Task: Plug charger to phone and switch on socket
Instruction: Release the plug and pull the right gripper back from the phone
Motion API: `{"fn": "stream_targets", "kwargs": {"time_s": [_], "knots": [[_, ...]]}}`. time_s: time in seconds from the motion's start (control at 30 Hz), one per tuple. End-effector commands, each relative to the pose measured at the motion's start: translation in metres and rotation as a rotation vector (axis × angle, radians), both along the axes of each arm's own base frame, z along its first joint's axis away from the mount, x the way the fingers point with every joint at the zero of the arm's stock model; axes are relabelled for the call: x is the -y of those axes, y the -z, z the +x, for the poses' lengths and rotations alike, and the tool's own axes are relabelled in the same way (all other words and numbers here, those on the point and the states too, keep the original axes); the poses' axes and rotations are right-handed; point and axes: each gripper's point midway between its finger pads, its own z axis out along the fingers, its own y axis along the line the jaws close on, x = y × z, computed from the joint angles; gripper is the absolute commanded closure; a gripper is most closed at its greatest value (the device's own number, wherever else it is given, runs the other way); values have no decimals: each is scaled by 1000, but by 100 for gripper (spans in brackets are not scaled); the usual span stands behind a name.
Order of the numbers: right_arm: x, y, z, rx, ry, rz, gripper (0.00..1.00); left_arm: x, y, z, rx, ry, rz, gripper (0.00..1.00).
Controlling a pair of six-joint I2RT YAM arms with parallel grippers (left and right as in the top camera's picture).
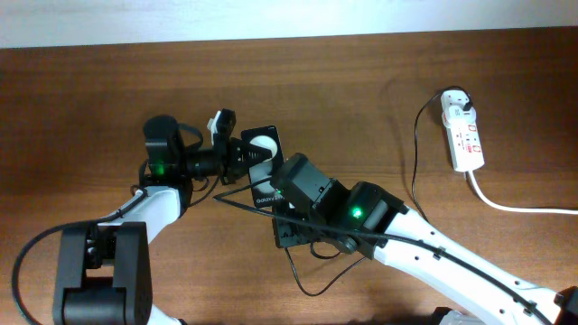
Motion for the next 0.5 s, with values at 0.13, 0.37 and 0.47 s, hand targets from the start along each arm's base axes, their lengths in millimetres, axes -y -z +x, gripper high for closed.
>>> {"fn": "stream_targets", "kwargs": {"time_s": [0.13,0.37,0.47], "knots": [[0,-1,7,40,21,-10,96,1,-9,-8,20,66,-22,100],[-4,-7,22,109,46,10,96,1,-12,-19,120,128,-39,100],[-2,-9,30,149,70,-3,96,1,-13,-20,125,138,-42,100]]}}
